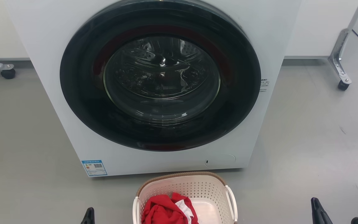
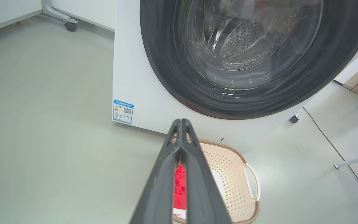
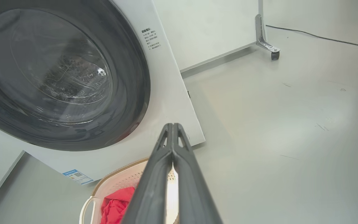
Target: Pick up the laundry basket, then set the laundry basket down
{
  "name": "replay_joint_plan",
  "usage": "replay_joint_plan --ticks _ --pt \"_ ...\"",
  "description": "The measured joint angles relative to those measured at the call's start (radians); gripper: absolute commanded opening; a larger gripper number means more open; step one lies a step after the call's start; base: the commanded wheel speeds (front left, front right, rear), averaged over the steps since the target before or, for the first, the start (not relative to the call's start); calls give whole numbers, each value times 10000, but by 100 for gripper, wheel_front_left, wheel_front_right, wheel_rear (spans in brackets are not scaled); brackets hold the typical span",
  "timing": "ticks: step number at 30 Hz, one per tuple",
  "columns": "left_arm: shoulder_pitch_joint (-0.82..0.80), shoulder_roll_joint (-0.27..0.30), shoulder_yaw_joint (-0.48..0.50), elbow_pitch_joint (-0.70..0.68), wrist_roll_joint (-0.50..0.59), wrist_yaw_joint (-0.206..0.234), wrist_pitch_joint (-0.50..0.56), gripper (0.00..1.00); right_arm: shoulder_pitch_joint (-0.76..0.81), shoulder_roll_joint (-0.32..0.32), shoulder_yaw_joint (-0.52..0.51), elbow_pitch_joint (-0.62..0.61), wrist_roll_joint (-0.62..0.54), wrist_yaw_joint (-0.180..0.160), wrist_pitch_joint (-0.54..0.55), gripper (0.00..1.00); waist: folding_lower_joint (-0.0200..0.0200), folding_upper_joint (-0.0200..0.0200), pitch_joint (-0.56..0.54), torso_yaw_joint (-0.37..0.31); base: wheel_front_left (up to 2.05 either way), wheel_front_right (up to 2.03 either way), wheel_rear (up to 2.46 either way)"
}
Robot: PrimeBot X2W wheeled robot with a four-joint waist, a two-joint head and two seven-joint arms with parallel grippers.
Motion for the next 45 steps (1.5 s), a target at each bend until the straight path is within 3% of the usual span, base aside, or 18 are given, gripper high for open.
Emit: replay_joint_plan --ticks 45 --pt "-827 -334 1344 577 -6084 -1126 1241 0 -819 922 -1854 612 5845 1139 1672 0 0 0 -15 63 0 0 0"
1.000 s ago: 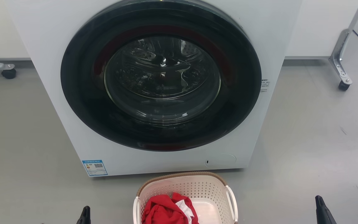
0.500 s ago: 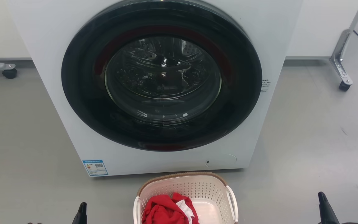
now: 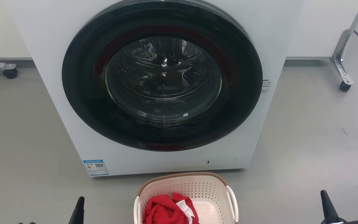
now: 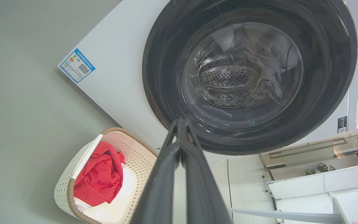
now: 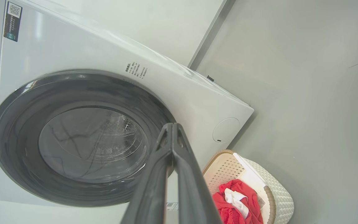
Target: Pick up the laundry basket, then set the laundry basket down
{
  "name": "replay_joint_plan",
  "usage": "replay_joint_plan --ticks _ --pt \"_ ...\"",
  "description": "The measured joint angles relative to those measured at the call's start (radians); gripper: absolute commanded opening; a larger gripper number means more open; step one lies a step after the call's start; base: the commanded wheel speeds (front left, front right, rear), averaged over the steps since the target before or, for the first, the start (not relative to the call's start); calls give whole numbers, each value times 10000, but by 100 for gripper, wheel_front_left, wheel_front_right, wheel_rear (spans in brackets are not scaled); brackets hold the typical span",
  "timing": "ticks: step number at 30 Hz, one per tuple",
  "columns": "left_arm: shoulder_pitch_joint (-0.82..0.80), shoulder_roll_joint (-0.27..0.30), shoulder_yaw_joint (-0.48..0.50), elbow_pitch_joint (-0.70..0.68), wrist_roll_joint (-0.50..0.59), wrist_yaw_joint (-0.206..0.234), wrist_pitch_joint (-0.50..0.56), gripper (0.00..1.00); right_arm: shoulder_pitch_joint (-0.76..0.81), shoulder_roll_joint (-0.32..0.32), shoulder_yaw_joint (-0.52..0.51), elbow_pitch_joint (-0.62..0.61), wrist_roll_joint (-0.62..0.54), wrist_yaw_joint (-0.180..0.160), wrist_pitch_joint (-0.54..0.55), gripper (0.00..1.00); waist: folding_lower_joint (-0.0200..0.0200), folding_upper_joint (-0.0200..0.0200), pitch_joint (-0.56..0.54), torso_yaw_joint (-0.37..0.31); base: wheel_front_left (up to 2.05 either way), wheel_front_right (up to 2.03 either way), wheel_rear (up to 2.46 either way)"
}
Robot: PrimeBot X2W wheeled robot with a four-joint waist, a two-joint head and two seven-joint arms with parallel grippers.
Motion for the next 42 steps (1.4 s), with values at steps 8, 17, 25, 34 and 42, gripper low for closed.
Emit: replay_joint_plan --ticks 8,17,25,34,42 --pt "-103 -54 245 127 -1070 -215 180 0 -85 171 -326 138 1007 176 268 0 0 0 -2 11 0 0 0" --pt "-261 -111 522 244 -2290 -399 418 0 -232 343 -694 242 2174 422 612 0 0 0 -5 23 0 0 0" --pt "-425 -155 736 336 -3384 -660 623 0 -404 508 -1011 359 3187 617 886 0 0 0 -8 34 0 0 0" --pt "-616 -249 951 420 -4364 -826 788 0 -577 658 -1304 464 4079 803 1133 0 0 0 -9 43 0 0 0" --pt "-616 -255 953 435 -4395 -826 788 0 -592 662 -1306 466 4079 805 1133 0 0 0 -10 44 0 0 0"
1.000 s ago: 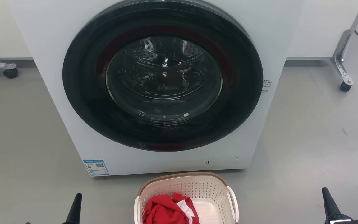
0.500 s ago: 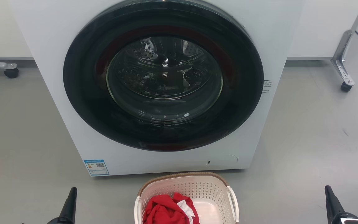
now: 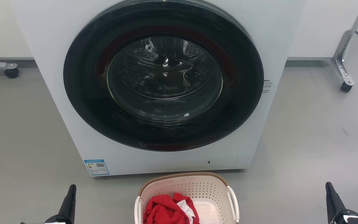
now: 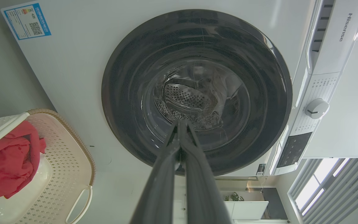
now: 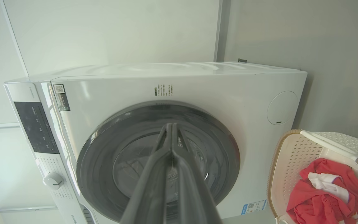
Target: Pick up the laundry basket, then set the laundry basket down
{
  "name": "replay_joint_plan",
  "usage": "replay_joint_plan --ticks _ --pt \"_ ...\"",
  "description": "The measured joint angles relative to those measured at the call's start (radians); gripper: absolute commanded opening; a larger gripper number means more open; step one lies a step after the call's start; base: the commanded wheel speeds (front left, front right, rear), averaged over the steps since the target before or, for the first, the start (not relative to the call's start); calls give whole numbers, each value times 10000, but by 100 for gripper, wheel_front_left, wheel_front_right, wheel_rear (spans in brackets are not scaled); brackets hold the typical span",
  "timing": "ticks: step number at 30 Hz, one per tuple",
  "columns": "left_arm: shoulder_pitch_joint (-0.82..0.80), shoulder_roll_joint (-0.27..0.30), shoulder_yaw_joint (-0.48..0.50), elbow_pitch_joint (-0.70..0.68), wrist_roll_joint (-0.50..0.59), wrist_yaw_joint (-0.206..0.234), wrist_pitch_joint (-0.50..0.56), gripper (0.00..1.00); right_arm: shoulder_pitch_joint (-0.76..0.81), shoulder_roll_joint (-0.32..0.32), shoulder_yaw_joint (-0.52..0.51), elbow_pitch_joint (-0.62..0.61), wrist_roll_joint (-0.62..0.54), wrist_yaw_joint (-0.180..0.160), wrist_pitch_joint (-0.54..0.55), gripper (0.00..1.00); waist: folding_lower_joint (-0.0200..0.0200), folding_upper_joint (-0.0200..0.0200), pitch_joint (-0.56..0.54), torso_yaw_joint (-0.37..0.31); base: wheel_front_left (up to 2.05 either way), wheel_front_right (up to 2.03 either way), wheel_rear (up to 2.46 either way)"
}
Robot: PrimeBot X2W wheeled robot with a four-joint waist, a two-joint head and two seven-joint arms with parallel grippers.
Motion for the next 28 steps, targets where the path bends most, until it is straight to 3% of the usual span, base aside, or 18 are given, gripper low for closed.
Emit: replay_joint_plan --ticks 28 --pt "0 -2 0 4 0 0 0 0 0 4 2 0 2 0 0 0 0 0 0 0 0 0 0"
